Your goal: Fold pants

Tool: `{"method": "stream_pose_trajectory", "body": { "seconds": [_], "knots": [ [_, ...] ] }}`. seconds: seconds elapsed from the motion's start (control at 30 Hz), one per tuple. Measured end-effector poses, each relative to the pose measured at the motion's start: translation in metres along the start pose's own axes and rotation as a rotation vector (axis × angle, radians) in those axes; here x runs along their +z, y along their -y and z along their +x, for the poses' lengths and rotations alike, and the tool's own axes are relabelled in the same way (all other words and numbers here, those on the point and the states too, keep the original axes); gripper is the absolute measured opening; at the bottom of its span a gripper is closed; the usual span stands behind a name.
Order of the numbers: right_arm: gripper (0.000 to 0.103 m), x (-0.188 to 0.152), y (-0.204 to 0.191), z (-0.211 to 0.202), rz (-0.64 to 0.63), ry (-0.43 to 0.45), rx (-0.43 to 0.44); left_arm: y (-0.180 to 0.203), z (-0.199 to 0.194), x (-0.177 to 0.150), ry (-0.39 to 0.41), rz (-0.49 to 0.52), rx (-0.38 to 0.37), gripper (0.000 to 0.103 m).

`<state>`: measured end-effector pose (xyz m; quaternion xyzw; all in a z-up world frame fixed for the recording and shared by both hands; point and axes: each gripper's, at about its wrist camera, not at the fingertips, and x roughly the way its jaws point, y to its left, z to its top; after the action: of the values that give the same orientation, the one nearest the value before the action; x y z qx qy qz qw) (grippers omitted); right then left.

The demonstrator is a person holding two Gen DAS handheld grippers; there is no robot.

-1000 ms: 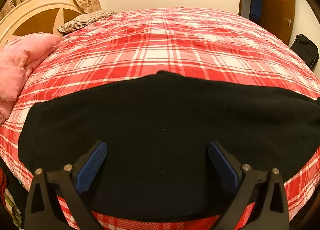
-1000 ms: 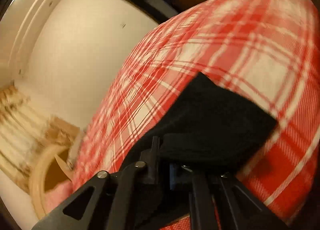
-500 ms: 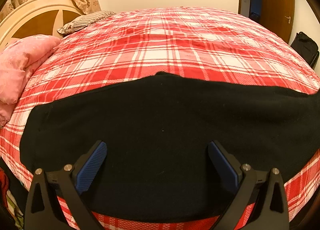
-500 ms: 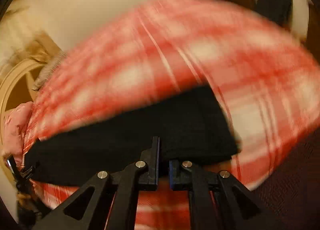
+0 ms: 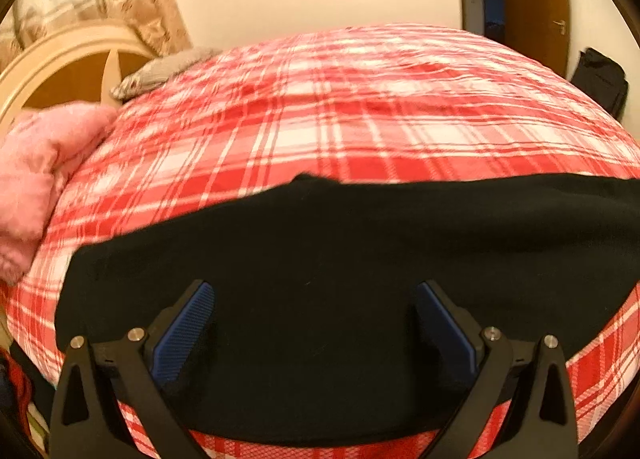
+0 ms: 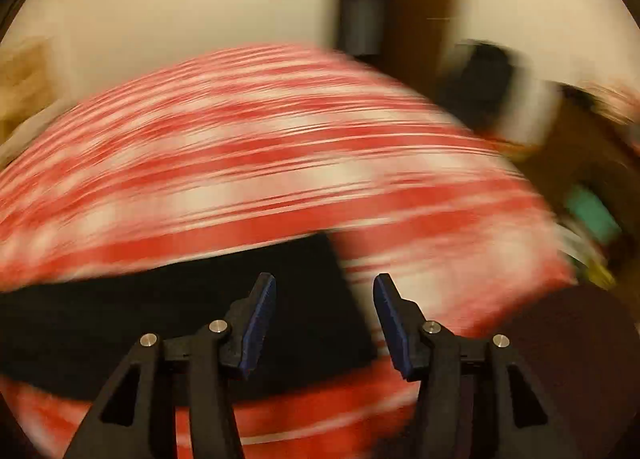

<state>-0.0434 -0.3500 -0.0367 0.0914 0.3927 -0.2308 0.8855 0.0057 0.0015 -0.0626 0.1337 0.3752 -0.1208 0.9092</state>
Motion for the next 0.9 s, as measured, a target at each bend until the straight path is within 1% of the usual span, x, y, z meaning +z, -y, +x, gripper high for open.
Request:
{"method": "stream_pose_trajectory", "body": {
  "seconds": [0.07, 0.1, 0.13, 0.17, 0.2, 0.23, 0.27, 0.37, 0.43, 0.47, 0.5, 0.53, 0.6, 0.63, 0.7, 0.73, 0.77, 0.8, 0.83, 0.87, 0.9],
  "knots": [
    [0.047, 0.001, -0.036, 0.019, -0.055, -0.025, 0.056, 0.012, -0.004, 0.001, 0.018, 0.044, -0.018, 0.103],
    [0.047, 0.000, -0.045, 0.026, -0.054, -0.032, 0.079, 0.017, -0.005, 0.002, 0.024, 0.059, -0.025, 0.103],
    [0.047, -0.001, -0.054, 0.039, -0.043, -0.053, 0.120, 0.024, -0.006, 0.003, 0.030, 0.078, -0.039, 0.103],
    [0.048, -0.001, -0.061, 0.057, -0.033, -0.099, 0.150, 0.029, -0.007, 0.003, 0.034, 0.089, -0.051, 0.103],
    [0.049, -0.001, -0.068, 0.070, -0.027, -0.109, 0.131, 0.034, -0.008, 0.003, 0.039, 0.100, -0.064, 0.103],
    [0.049, 0.004, -0.071, 0.076, -0.025, -0.075, 0.112, 0.038, -0.008, 0.003, 0.040, 0.103, -0.075, 0.103],
    [0.050, 0.007, -0.073, 0.080, -0.024, -0.068, 0.101, 0.040, -0.007, 0.002, 0.034, 0.107, -0.086, 0.103],
    [0.051, 0.017, -0.066, 0.089, 0.047, -0.058, 0.110, 0.047, 0.002, -0.007, -0.017, 0.128, -0.092, 0.103],
    [0.051, 0.025, -0.064, 0.081, 0.086, -0.040, 0.114, 0.043, 0.000, -0.014, -0.015, 0.099, -0.111, 0.103],
    [0.051, 0.024, -0.067, 0.070, 0.093, -0.005, 0.125, 0.040, -0.001, -0.016, -0.026, 0.090, -0.122, 0.103],
    [0.051, 0.023, -0.074, 0.057, 0.086, 0.037, 0.165, 0.038, -0.001, -0.019, -0.034, 0.081, -0.133, 0.103],
    [0.051, 0.024, -0.083, 0.048, 0.075, 0.060, 0.199, 0.035, -0.003, -0.023, -0.045, 0.071, -0.150, 0.103],
    [0.051, 0.015, -0.107, 0.027, 0.024, 0.092, 0.320, 0.032, -0.007, -0.029, -0.052, 0.078, -0.164, 0.103],
    [0.051, 0.006, -0.127, 0.019, -0.031, 0.086, 0.399, 0.029, -0.010, -0.031, -0.049, 0.080, -0.160, 0.103],
    [0.051, -0.015, -0.162, 0.010, -0.130, 0.063, 0.493, 0.020, -0.017, -0.032, -0.036, 0.072, -0.143, 0.103],
    [0.051, -0.023, -0.175, 0.011, -0.159, 0.038, 0.521, 0.012, -0.021, -0.032, -0.025, 0.063, -0.139, 0.103],
    [0.051, -0.033, -0.184, 0.014, -0.176, 0.000, 0.539, 0.007, -0.023, -0.031, -0.021, 0.056, -0.134, 0.103],
    [0.051, -0.044, -0.194, 0.021, -0.188, -0.066, 0.551, -0.001, -0.025, -0.028, -0.010, 0.040, -0.121, 0.103],
    [0.052, -0.056, -0.200, 0.023, -0.198, -0.078, 0.532, -0.014, -0.027, -0.024, 0.011, 0.010, -0.095, 0.103],
    [0.055, -0.066, -0.203, 0.012, -0.231, -0.005, 0.501, -0.027, -0.028, -0.020, 0.030, -0.019, -0.073, 0.103],
    [0.060, -0.070, -0.206, 0.010, -0.259, -0.009, 0.499, -0.035, -0.028, -0.018, 0.040, -0.039, -0.060, 0.103]
  ]
}}
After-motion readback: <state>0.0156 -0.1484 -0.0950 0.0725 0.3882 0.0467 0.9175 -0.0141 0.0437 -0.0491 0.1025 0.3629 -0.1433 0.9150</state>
